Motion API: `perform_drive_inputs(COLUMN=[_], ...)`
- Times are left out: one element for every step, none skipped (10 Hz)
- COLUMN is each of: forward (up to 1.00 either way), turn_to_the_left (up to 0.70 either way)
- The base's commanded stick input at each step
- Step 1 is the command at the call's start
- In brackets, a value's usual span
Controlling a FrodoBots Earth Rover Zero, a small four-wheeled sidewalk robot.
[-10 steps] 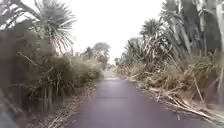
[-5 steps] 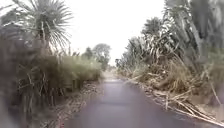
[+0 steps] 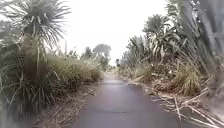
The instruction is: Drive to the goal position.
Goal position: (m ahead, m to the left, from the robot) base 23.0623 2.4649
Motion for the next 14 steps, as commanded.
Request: perform_drive_inputs(forward=[0.70,0.70,0.70,0.70,0.70,0.70,0.70,0.70,0.70,0.70,0.70,0.70,0.70,0.70], turn_to_the_left=[0.00,0.00,0.00,0.00,0.00,0.00,0.00,0.00,0.00,0.00,0.00,0.00,0.00,0.00])
